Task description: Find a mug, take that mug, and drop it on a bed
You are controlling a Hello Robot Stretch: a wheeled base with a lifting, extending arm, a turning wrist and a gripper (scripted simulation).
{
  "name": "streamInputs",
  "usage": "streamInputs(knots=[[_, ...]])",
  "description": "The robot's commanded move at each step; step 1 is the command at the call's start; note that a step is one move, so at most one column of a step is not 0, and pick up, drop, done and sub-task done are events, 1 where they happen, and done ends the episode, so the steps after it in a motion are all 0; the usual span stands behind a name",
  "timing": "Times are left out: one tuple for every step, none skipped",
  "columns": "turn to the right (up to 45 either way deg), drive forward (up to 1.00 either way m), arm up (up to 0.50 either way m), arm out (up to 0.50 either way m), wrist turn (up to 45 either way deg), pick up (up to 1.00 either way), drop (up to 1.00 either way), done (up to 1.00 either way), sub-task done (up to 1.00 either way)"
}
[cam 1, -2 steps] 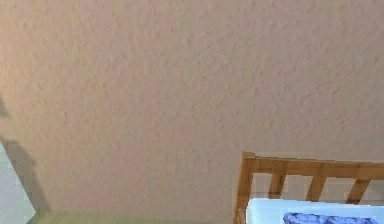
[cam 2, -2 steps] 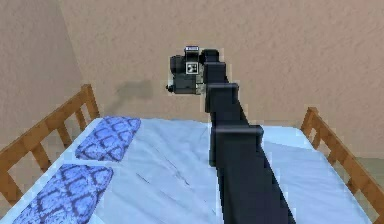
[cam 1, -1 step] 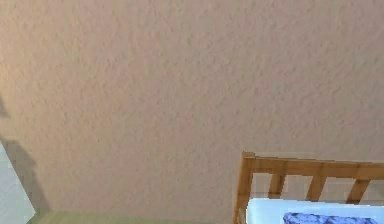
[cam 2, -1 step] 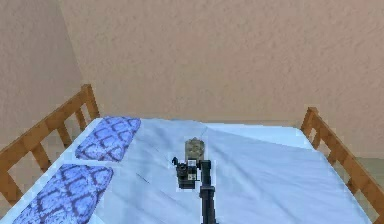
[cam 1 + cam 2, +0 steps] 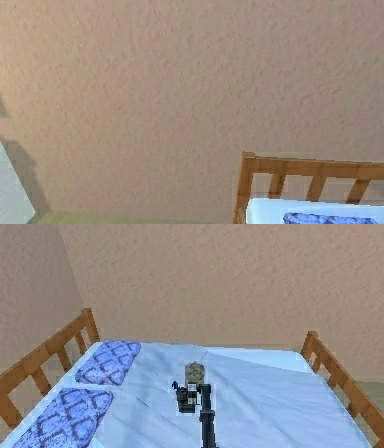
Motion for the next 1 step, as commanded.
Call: streamInputs(knots=[[0.0, 0.00, 0.00, 0.00, 0.0, 0.00, 1.00, 0.00, 0.00]])
